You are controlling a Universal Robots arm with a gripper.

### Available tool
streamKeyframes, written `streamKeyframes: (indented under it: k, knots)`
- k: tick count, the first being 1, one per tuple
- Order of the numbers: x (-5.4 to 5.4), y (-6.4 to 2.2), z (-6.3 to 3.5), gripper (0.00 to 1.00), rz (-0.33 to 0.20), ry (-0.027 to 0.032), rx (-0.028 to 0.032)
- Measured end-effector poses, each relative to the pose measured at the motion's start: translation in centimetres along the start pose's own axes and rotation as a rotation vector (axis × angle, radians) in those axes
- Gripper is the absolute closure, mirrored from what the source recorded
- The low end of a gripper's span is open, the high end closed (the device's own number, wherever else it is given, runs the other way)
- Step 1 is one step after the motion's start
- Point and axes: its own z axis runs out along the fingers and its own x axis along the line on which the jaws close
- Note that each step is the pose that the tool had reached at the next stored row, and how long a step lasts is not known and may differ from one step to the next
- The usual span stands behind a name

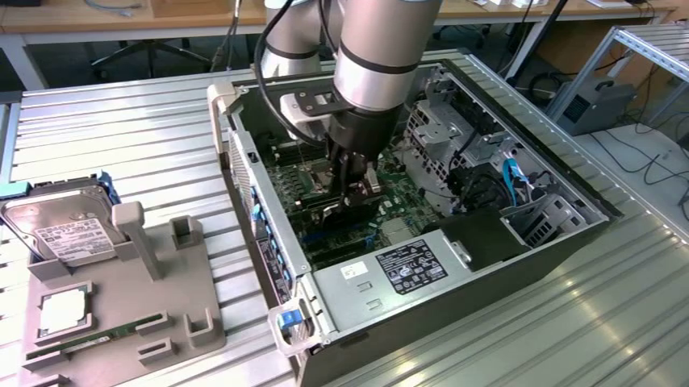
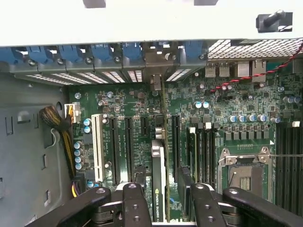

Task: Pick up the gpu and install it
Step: 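Insert the gpu into the slot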

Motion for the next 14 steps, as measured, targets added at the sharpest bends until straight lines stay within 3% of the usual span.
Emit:
streamKeyframes:
  k: [3,7,8,10,14]
  knots:
    - [-0.1,-0.01,0.36,0.60,-0.021,0.0001,-0.0001]
    - [-0.3,0.00,1.00,0.60,-0.090,0.0004,-0.0021]
    - [-0.2,0.01,1.57,0.60,-0.104,0.0005,-0.0024]
    - [-0.2,0.11,2.09,0.60,-0.105,0.0006,-0.0025]
    - [-0.2,0.11,2.10,0.60,-0.105,0.0005,-0.0025]
